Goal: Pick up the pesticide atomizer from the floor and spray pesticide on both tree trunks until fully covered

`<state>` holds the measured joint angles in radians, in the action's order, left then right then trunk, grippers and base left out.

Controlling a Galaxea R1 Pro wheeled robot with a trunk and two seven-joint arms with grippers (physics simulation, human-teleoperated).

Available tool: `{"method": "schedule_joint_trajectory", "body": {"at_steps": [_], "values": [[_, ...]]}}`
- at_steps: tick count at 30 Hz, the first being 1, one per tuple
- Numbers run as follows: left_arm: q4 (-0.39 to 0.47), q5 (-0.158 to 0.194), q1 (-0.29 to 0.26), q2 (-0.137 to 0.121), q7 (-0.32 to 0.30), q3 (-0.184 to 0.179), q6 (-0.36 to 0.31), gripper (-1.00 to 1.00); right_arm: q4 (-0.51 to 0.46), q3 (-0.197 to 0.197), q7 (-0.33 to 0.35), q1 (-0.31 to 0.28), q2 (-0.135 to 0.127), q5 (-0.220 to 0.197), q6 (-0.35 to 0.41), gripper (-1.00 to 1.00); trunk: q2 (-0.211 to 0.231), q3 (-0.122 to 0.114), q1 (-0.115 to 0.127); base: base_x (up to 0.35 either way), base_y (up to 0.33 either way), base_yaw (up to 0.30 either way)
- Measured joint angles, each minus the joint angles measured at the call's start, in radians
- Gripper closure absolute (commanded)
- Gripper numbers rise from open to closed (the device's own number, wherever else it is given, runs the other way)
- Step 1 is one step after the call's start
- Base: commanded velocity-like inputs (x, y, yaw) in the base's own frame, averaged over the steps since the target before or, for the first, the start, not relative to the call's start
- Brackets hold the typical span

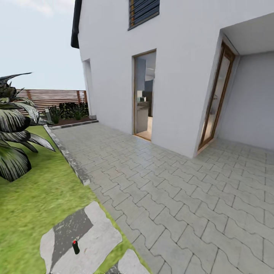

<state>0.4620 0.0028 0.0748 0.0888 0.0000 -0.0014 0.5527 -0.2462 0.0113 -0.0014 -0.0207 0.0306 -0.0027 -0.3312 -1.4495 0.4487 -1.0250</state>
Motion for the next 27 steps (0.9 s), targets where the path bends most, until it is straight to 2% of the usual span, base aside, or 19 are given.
{"method": "schedule_joint_trajectory", "body": {"at_steps": [6,21,27], "values": [[0.001,0.000,0.000,0.000,0.001,0.000,0.000,-1.00,0.000,0.000,0.000,0.000,-0.001,0.000,0.000,-1.00,0.000,0.000,0.000,0.000,-0.096,0.300],[0.001,-0.001,0.000,0.000,0.001,-0.001,-0.001,-1.00,0.000,0.000,0.000,0.000,0.000,0.000,0.000,-1.00,0.000,0.000,0.000,0.003,-0.285,0.299],[0.001,0.000,0.000,0.000,0.001,-0.001,-0.001,-1.00,0.000,0.000,0.000,0.000,-0.001,0.000,0.000,-1.00,0.000,0.000,0.000,0.159,-0.237,0.102]]}}
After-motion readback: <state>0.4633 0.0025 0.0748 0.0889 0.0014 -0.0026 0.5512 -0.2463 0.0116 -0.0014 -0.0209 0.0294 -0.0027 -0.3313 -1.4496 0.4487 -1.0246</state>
